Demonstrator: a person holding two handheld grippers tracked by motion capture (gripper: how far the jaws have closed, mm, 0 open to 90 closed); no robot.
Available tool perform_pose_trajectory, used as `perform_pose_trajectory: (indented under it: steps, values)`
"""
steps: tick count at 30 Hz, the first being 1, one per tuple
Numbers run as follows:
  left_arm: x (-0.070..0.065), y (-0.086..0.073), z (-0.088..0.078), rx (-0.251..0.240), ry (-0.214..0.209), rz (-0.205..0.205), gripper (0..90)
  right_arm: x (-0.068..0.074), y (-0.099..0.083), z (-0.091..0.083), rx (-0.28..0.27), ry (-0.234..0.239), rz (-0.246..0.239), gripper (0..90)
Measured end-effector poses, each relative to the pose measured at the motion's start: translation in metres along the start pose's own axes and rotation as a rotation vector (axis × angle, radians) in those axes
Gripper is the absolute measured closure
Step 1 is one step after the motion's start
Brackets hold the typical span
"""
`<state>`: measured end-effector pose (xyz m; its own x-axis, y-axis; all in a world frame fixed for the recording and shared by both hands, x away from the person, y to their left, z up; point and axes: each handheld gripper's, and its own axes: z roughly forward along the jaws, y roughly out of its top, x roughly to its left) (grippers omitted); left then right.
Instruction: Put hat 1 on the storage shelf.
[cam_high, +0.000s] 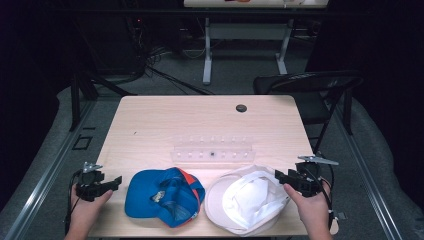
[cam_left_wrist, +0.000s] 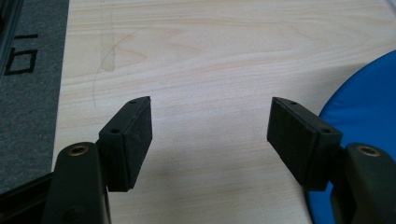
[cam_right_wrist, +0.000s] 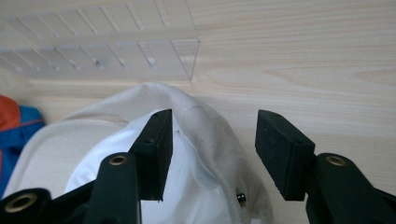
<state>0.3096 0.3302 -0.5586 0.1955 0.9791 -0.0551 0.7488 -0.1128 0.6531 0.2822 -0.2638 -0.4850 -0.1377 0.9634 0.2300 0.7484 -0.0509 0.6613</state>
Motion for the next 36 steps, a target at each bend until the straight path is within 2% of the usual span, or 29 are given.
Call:
perform_pose_trajectory:
  steps: [1,2,3,4,5,9,15,23,32,36]
  values:
    - [-0.001,0.0,0.0,0.003,-0.003,0.002,31.3,0.003,0.002,0.0,0.018,-0.017,-0.021,45.5]
    - [-0.001,0.0,0.0,0.003,-0.003,0.002,31.3,0.003,0.002,0.0,0.018,-0.017,-0.021,45.5]
    - [-0.001,0.0,0.0,0.003,-0.003,0.004,31.3,0.006,0.004,0.0,0.04,-0.023,-0.042,45.3]
    - [-0.002,0.0,0.0,0.001,-0.004,0.007,31.3,0.01,0.006,-0.001,0.074,-0.048,-0.078,45.2]
    - [-0.003,0.0,0.0,-0.002,-0.004,0.009,31.3,0.012,0.007,-0.001,0.093,-0.058,-0.089,45.2]
    - [-0.003,0.0,-0.001,-0.004,-0.003,0.008,31.3,0.015,0.011,0.0,0.169,-0.066,-0.123,43.8]
    - [-0.003,0.0,-0.001,-0.002,-0.005,0.007,31.3,0.015,0.014,0.0,0.254,-0.09,-0.144,43.3]
    - [-0.004,0.0,0.0,0.004,-0.008,0.008,31.3,0.012,0.018,0.001,0.362,-0.143,-0.155,42.1]
    - [-0.004,-0.001,-0.001,0.004,-0.008,0.008,31.3,0.007,0.022,0.008,0.508,-0.119,-0.109,43.8]
    - [-0.005,-0.001,0.0,0.002,-0.007,0.009,31.3,0.006,0.023,0.007,0.54,-0.123,-0.082,43.8]
